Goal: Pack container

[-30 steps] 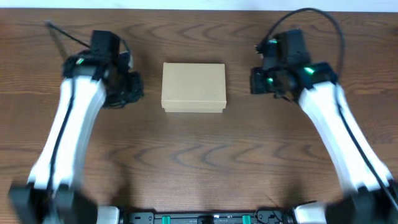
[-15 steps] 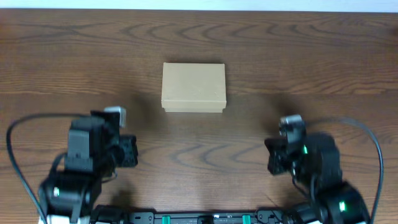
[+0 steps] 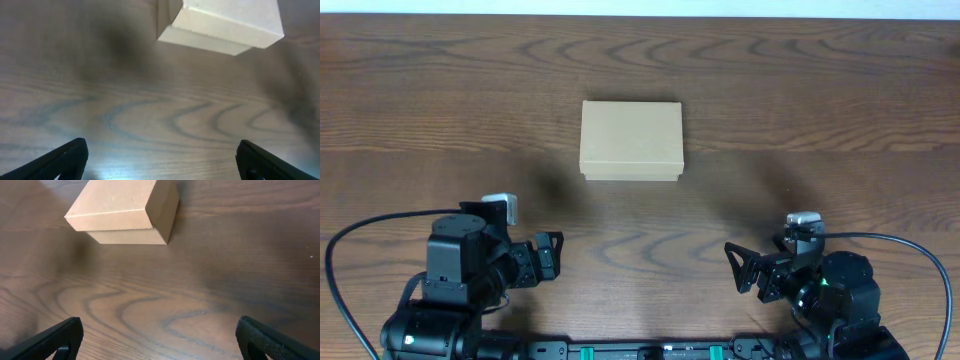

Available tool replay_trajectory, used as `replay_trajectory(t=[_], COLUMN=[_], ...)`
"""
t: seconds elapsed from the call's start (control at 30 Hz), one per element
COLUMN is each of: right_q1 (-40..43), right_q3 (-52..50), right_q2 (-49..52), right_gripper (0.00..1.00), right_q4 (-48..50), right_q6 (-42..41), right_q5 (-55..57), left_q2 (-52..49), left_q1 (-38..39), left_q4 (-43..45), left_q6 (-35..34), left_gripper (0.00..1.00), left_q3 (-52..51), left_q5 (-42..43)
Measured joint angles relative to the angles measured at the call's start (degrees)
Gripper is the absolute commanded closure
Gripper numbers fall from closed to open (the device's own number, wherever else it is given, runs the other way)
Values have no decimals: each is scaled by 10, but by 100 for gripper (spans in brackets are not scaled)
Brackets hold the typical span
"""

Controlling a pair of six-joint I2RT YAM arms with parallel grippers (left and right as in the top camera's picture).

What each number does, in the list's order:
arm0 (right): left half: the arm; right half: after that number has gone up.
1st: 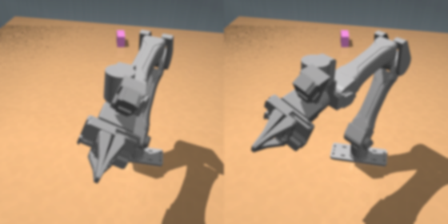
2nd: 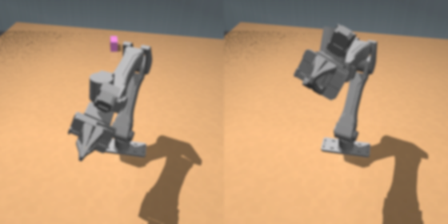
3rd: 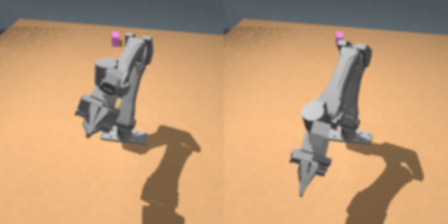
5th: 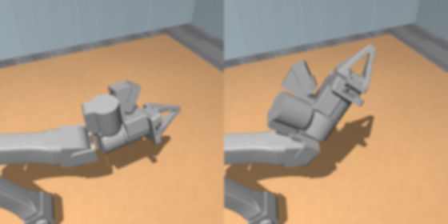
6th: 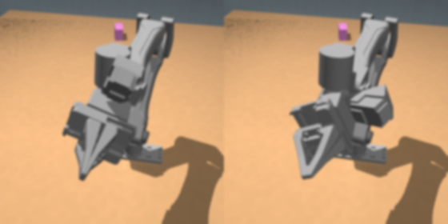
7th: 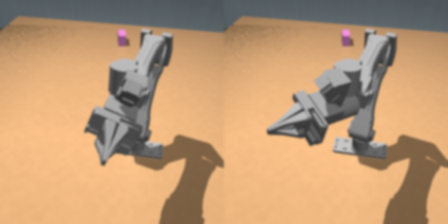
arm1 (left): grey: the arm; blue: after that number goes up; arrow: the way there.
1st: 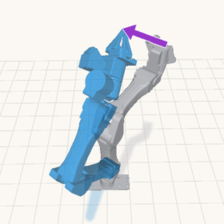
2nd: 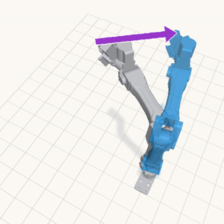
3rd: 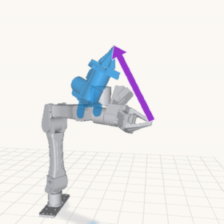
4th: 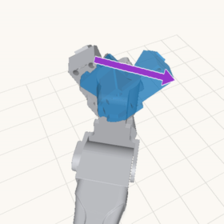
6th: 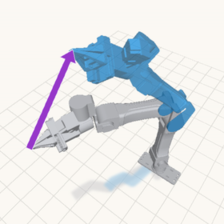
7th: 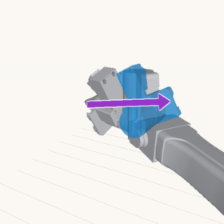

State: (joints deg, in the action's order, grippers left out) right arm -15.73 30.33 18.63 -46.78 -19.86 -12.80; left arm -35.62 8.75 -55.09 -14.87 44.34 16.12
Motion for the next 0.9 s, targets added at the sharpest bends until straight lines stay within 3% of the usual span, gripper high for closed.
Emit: replay_trajectory(t=[0.47,0.67,0.9], right_q1=[0,0,0], right_q3=[-1,-1,-1], right_q2=[0,0,0], right_gripper=[1,1,1], right_q4=[-10,-9,-10], right_q6=[-7,-8,-8], right_q5=[-5,-5,-5], left_q2=[16,124,257], left_q1=[0,-22,-80], left_q4=[-7,118,231], left_q6=[4,45,74], left_gripper=[5,5,5], left_q3=[-1,-68,-245], left_q5=[-26,-73,-79])
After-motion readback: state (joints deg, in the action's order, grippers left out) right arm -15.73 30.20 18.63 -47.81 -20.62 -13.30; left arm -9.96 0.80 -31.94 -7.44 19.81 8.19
